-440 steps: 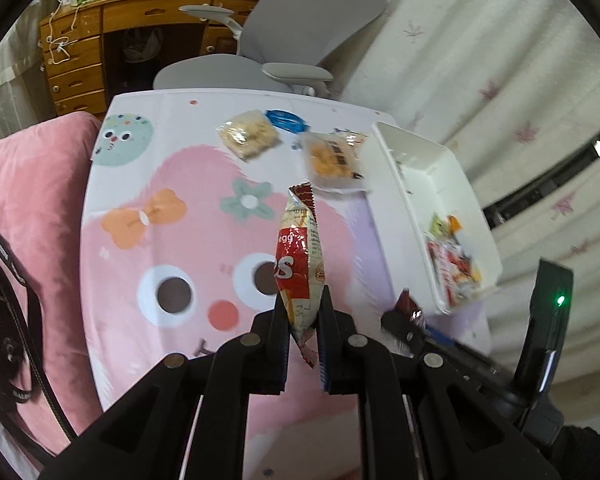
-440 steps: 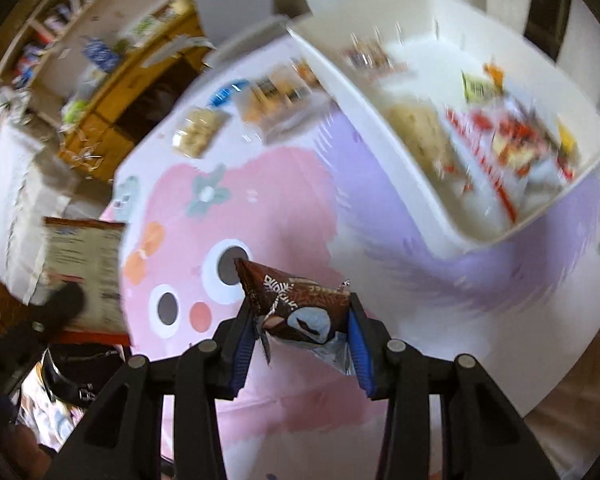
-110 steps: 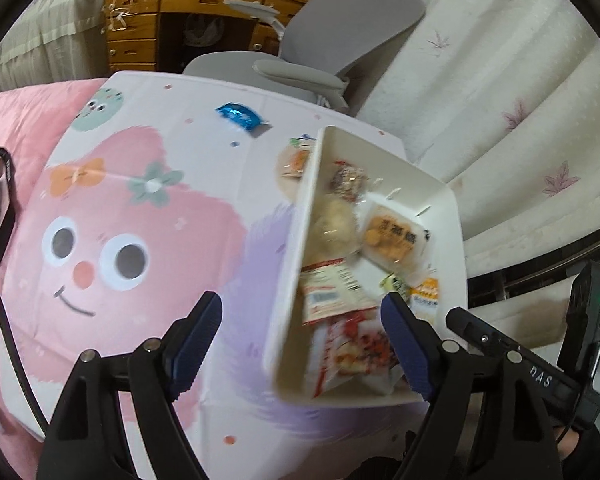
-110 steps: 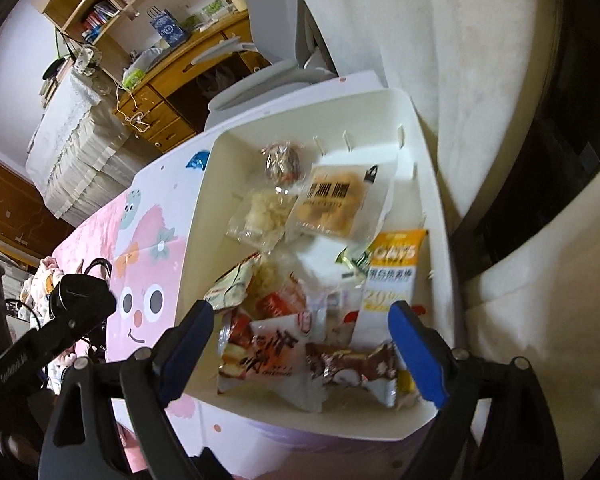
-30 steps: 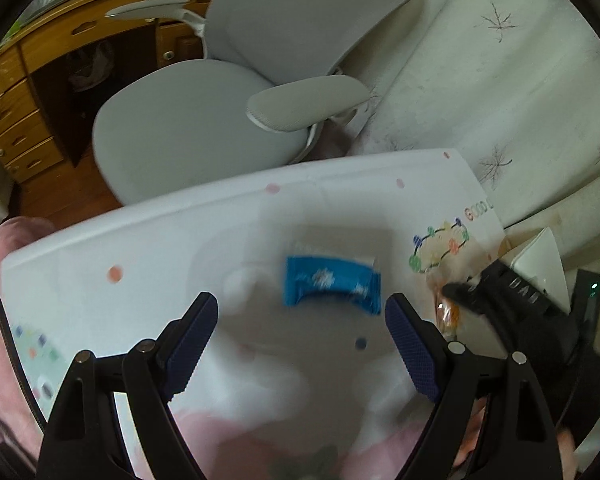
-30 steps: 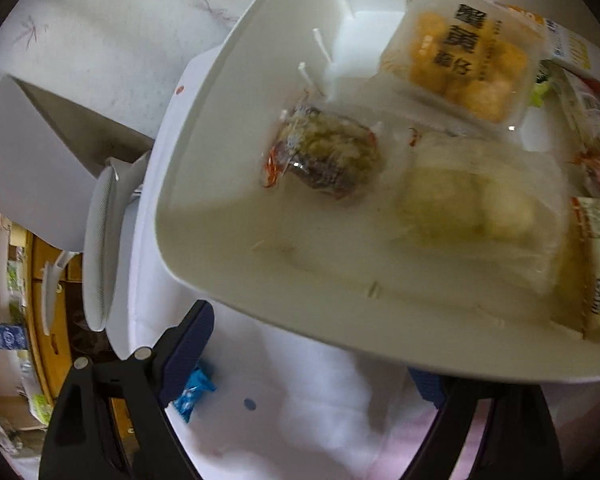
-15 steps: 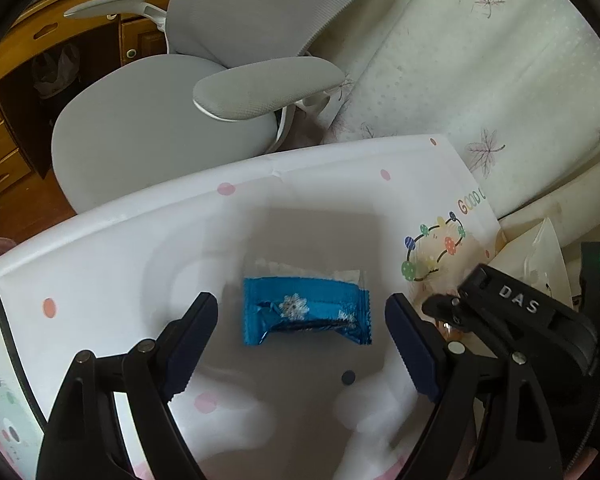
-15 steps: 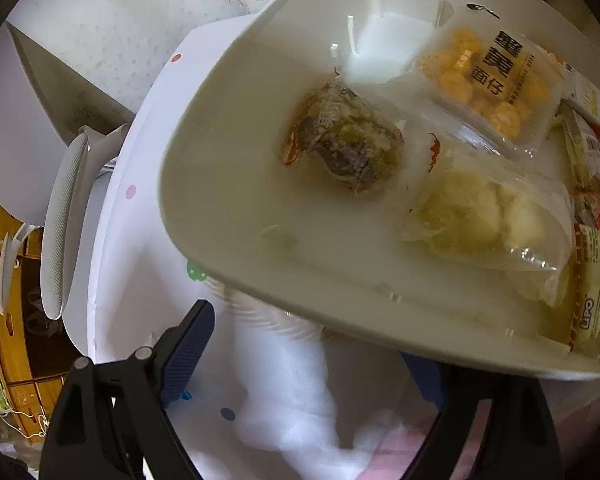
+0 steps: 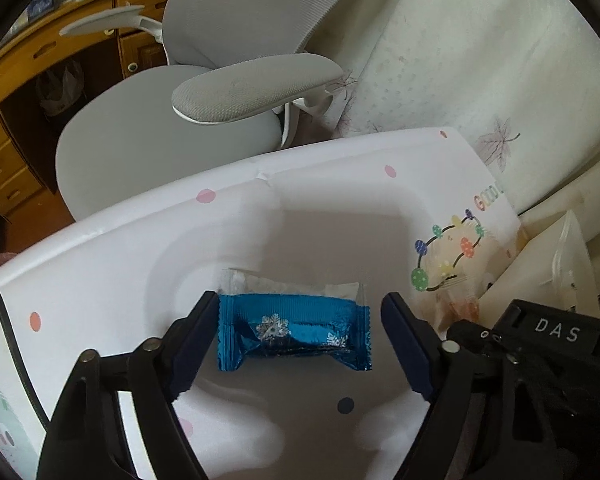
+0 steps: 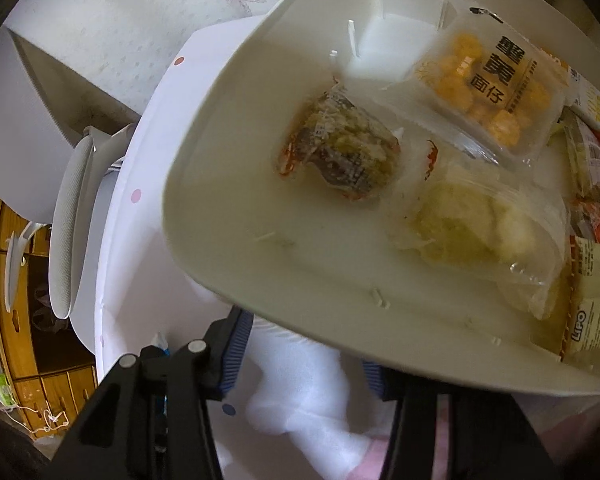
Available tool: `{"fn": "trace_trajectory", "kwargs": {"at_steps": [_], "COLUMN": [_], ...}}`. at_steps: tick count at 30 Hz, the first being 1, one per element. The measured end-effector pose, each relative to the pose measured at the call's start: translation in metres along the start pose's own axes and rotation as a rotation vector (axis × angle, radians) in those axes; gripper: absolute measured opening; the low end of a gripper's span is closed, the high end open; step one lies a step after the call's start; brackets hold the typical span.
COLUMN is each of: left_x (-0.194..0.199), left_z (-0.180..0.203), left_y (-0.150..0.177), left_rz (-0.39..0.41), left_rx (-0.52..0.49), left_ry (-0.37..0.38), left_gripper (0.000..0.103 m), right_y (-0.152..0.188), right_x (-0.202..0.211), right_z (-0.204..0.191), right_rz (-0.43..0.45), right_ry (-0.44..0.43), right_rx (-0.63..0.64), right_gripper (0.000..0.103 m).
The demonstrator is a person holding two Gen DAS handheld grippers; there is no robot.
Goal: Organize snacks
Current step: 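Lower the left gripper onto the blue wrapped candy while the right approaches the orange packet, then grasp the blue candy with the left gripper while the right grasps the orange-filled packet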
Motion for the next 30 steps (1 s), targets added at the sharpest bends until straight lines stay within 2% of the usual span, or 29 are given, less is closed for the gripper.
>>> {"fn": "trace_trajectory", "kwargs": {"at_steps": [2, 3, 6, 7, 9, 11, 13, 20, 23, 30], "left_x": [0.000, 0.000, 0.000, 0.001, 0.002, 0.004, 0.007, 0.015, 0.021, 0.051], "left_z": [-0.002, -0.002, -0.004, -0.005, -0.007, -0.008, -0.011, -0.021, -0.027, -0.039], "left_y": [0.001, 0.001, 0.002, 0.002, 0.002, 0.002, 0.003, 0.009, 0.016, 0.033], "left_rz": [0.002, 0.004, 0.007, 0.010, 0.015, 0.023, 0.035, 0.043, 0.037, 0.058], "left_rx": [-0.010, -0.013, -0.001, 0.006, 0.027, 0.041, 0.054, 0.090, 0.112, 0.147], "left_ry": [-0.040, -0.056, -0.057, -0.049, -0.037, -0.035, -0.033, -0.054, -0.055, -0.061], "left_gripper": [0.068, 0.068, 0.065, 0.061, 0.055, 0.047, 0.045, 0.040, 0.039, 0.038], "right_y": [-0.005, -0.006, 0.000, -0.001, 0.006, 0.008, 0.009, 0.012, 0.012, 0.014], "right_x": [0.000, 0.000, -0.001, -0.001, 0.002, 0.001, 0.002, 0.002, 0.001, 0.001], "right_z": [-0.005, -0.008, -0.019, -0.021, -0.028, -0.029, -0.028, -0.023, -0.023, -0.022], "right_rz": [0.006, 0.013, 0.030, 0.036, 0.054, 0.067, 0.080, 0.134, 0.151, 0.167], "right_ry": [0.009, 0.004, 0.013, 0.014, 0.012, 0.005, 0.000, 0.002, 0.011, 0.009], "right_rx": [0.042, 0.061, 0.089, 0.107, 0.150, 0.175, 0.204, 0.310, 0.347, 0.413], "right_gripper": [0.051, 0.049, 0.040, 0.039, 0.028, 0.024, 0.020, 0.012, 0.001, 0.001]}}
Point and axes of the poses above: each gripper's, at about its wrist camera, not at the fingertips, and x roughly against the way its jaws point, z to its right, y to its underside, the point moved 10 cm from there along -x, roughly the way its jaws point, and after that the axes turned 9 degrees about -z, right-handed, at the moved point
